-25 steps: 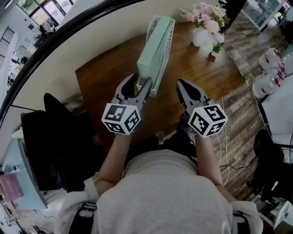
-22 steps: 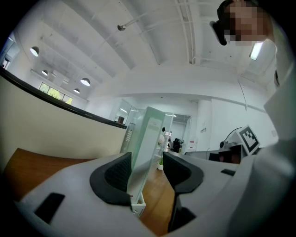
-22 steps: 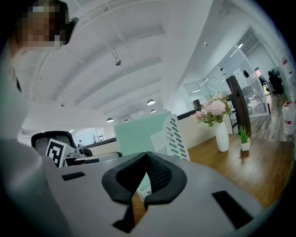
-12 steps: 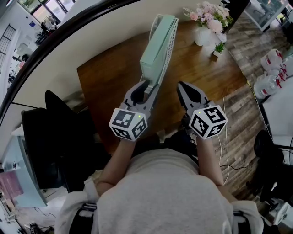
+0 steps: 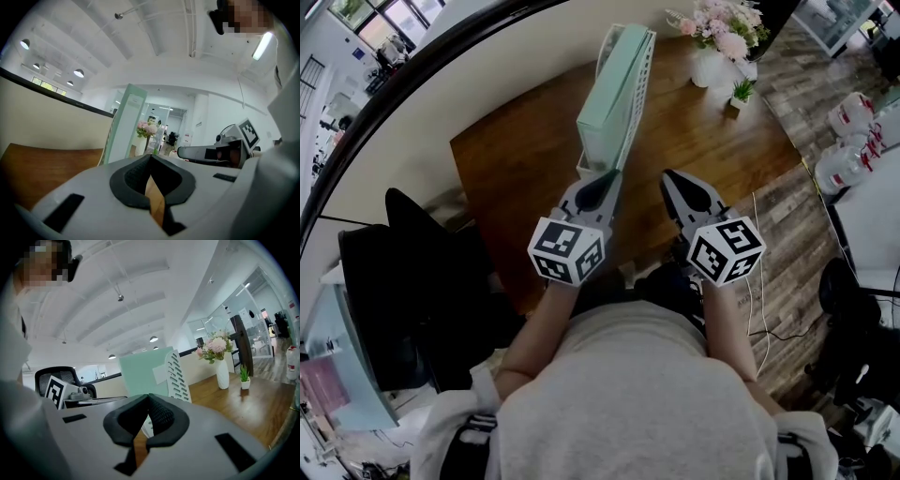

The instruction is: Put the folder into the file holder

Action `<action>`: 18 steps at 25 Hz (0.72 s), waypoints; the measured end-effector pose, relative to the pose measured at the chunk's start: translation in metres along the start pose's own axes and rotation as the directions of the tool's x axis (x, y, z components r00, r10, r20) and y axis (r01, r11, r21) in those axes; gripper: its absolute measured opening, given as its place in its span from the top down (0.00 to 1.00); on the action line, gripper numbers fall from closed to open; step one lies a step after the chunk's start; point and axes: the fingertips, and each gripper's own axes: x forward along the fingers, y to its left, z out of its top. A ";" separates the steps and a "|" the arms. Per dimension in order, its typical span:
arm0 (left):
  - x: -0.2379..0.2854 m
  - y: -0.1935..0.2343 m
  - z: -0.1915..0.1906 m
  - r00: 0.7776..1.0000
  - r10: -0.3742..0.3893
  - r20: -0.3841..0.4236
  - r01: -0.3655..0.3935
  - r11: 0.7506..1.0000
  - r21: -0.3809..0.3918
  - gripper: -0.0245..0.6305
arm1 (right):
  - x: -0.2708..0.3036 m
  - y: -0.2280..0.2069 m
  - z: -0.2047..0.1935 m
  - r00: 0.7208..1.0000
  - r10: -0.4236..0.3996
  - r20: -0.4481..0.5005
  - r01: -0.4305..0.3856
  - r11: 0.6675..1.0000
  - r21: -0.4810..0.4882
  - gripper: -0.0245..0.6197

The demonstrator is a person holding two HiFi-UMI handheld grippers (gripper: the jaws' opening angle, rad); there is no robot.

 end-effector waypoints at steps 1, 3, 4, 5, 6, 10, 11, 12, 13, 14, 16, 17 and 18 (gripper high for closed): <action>0.002 -0.001 -0.001 1.000 -0.005 -0.003 0.005 1.000 -0.003 0.94 | -0.001 -0.001 0.000 1.000 -0.001 0.001 0.001 1.000 -0.002 0.95; 0.004 -0.002 -0.003 1.000 -0.012 -0.013 0.012 1.000 -0.008 0.94 | -0.002 0.000 0.000 1.000 0.000 -0.002 0.000 1.000 -0.004 0.95; 0.005 -0.003 -0.004 1.000 -0.018 -0.022 0.018 1.000 -0.012 0.94 | -0.002 0.000 -0.001 1.000 0.000 -0.004 0.000 1.000 -0.005 0.95; 0.006 -0.005 -0.006 0.999 -0.028 -0.035 0.028 0.999 -0.017 0.94 | -0.003 0.001 -0.002 1.000 0.002 -0.009 -0.002 1.000 -0.006 0.95; 0.007 -0.006 -0.009 0.998 -0.041 -0.051 0.040 0.999 -0.021 0.94 | -0.003 0.003 -0.003 1.000 0.006 -0.014 -0.006 1.000 -0.005 0.95; 0.009 -0.010 -0.021 0.991 -0.073 -0.109 0.070 0.997 -0.029 0.94 | -0.002 0.013 -0.012 0.999 0.029 -0.042 -0.029 1.000 0.003 0.95; 0.009 -0.011 -0.022 0.990 -0.077 -0.117 0.075 0.997 -0.027 0.94 | -0.002 0.014 -0.015 0.998 0.030 -0.049 -0.030 1.000 0.003 0.95; 0.010 -0.011 -0.023 0.989 -0.081 -0.123 0.079 0.997 -0.025 0.94 | -0.002 0.015 -0.016 0.998 0.030 -0.054 -0.030 1.000 0.002 0.95; 0.010 -0.012 -0.023 0.988 -0.084 -0.128 0.082 0.996 -0.023 0.94 | -0.002 0.016 -0.017 0.998 0.030 -0.056 -0.030 1.000 0.001 0.95; 0.011 -0.012 -0.023 0.988 -0.085 -0.132 0.083 0.996 -0.021 0.94 | -0.002 0.016 -0.017 0.998 0.029 -0.057 -0.029 1.000 0.000 0.95; 0.012 -0.013 -0.024 0.987 -0.088 -0.138 0.087 0.996 -0.017 0.94 | -0.003 0.015 -0.016 0.998 0.027 -0.053 -0.027 1.000 -0.005 0.95; 0.012 -0.014 -0.025 0.986 -0.092 -0.139 0.090 0.996 -0.018 0.94 | -0.003 0.014 -0.016 0.998 0.026 -0.051 -0.026 1.000 -0.007 0.95; 0.013 -0.015 -0.025 0.986 -0.096 -0.139 0.094 0.995 -0.019 0.94 | -0.004 0.014 -0.016 0.998 0.025 -0.049 -0.026 1.000 -0.008 0.95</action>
